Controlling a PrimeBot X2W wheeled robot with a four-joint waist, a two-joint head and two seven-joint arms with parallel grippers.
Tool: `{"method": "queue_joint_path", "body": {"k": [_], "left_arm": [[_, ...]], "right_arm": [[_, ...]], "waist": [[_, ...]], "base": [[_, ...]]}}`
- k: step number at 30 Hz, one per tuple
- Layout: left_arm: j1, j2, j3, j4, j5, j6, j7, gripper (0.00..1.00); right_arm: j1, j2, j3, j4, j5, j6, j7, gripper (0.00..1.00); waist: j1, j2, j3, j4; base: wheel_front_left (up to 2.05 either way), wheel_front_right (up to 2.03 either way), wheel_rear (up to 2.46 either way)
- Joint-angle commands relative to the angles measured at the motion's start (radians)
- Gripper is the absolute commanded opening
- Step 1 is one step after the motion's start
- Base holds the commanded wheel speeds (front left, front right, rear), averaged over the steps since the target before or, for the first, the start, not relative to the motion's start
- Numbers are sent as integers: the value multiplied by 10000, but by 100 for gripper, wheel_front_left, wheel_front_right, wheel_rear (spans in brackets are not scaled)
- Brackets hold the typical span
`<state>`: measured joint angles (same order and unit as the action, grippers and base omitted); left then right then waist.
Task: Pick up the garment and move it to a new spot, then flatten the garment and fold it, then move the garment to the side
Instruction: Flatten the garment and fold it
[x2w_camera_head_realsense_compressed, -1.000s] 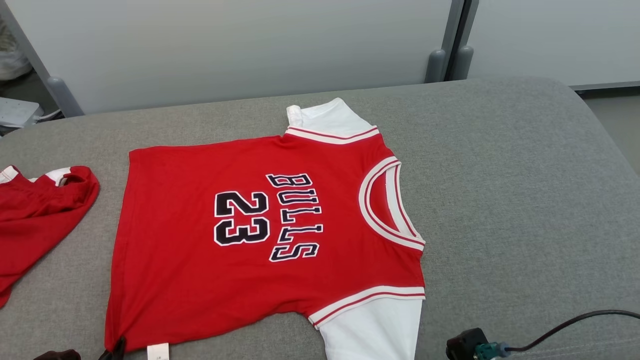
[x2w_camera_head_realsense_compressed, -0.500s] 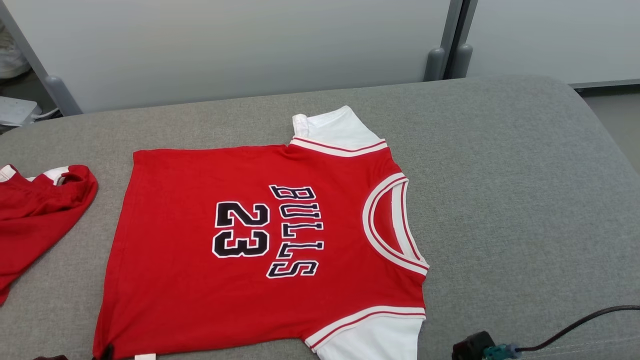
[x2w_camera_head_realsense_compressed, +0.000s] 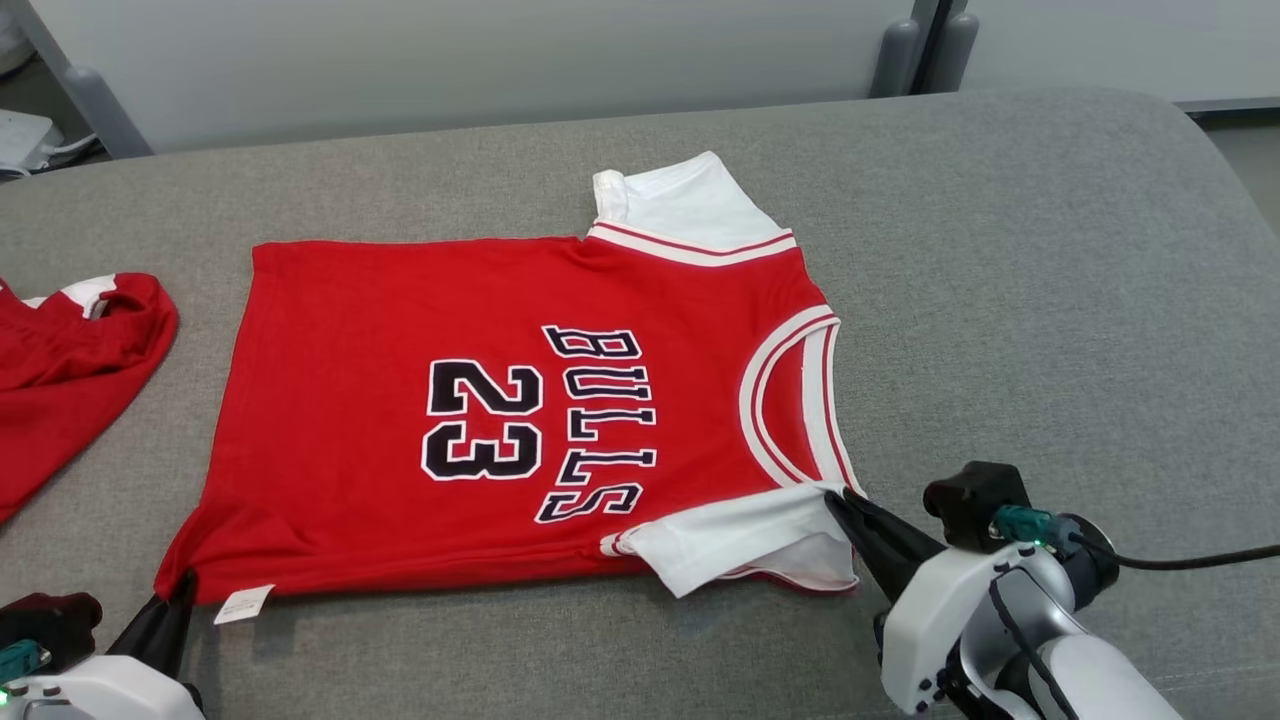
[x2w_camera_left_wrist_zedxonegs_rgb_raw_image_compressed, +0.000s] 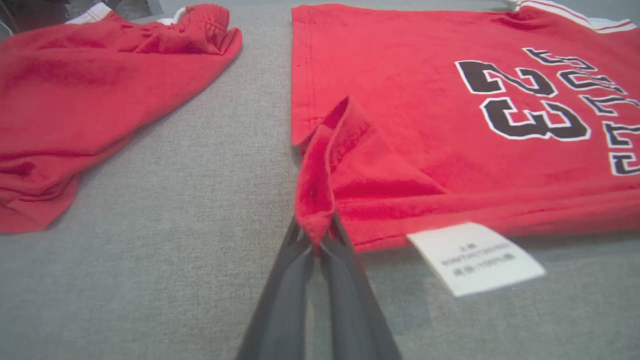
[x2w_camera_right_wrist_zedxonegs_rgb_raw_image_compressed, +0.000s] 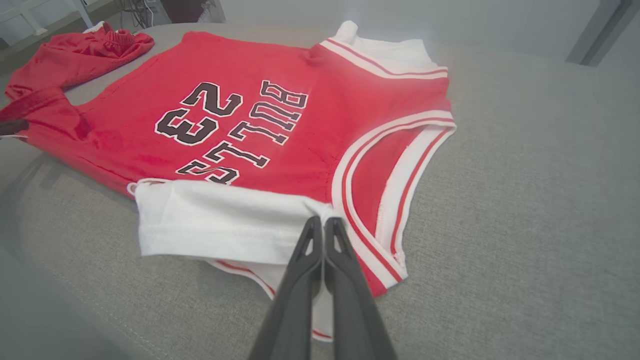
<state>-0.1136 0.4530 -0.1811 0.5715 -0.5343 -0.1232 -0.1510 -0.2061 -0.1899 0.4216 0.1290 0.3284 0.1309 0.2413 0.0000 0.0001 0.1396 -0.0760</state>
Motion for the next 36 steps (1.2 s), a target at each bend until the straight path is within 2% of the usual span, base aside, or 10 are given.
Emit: {"method": "queue_joint_path", "body": {"k": [1,6,12,25,30,31,32,33,34,36], "left_arm": [[-647,442,387,-136,-44,61,32,0],[-1070,438,364,53,-160,58,260,0],[-1478,437,222,215,-278,28,507,0],[-2333,559,-157,61,-556,-39,912,0],[-2807,419,-246,395,-678,-42,1160,0],[-2878,389,-300,471,-688,-44,1215,13],[-2942,373,-349,518,-685,-46,1216,47],[-2994,366,-395,557,-680,-48,1196,100],[-3030,355,-426,597,-700,-51,1168,100],[-3139,348,-339,594,-716,-34,803,100]], "right_arm": [[-418,108,32,-73,-247,-2,-110,0],[-974,684,-423,562,-1003,-2,-405,0],[-1341,1065,-789,1225,-1708,-2,-815,0],[-1834,1361,-1139,2035,-2104,-2,-1551,0],[-2129,1390,-1047,2482,-1994,-2,-1814,0],[-2185,1391,-976,2550,-1870,-2,-1871,0],[-2234,1392,-938,2612,-1708,-2,-1925,13],[-2287,1393,-903,2675,-1606,-2,-1974,47],[-2343,1394,-866,2719,-1542,-2,-2069,100],[-2420,1394,-914,2804,-1501,-2,-2277,100]], "waist": [[0,-1,135,10],[0,-1,416,9],[0,-1,617,4],[0,-1,775,-63],[0,-1,847,-103],[0,-1,868,-111],[0,-1,893,-121],[0,-1,913,-130],[0,-1,924,-134],[0,-1,931,-133]], "base": [[0,0,0],[0,0,0],[0,0,0],[0,0,0],[0,0,0],[0,0,0],[0,0,0],[0,0,0],[0,0,0],[0,0,0]]}}
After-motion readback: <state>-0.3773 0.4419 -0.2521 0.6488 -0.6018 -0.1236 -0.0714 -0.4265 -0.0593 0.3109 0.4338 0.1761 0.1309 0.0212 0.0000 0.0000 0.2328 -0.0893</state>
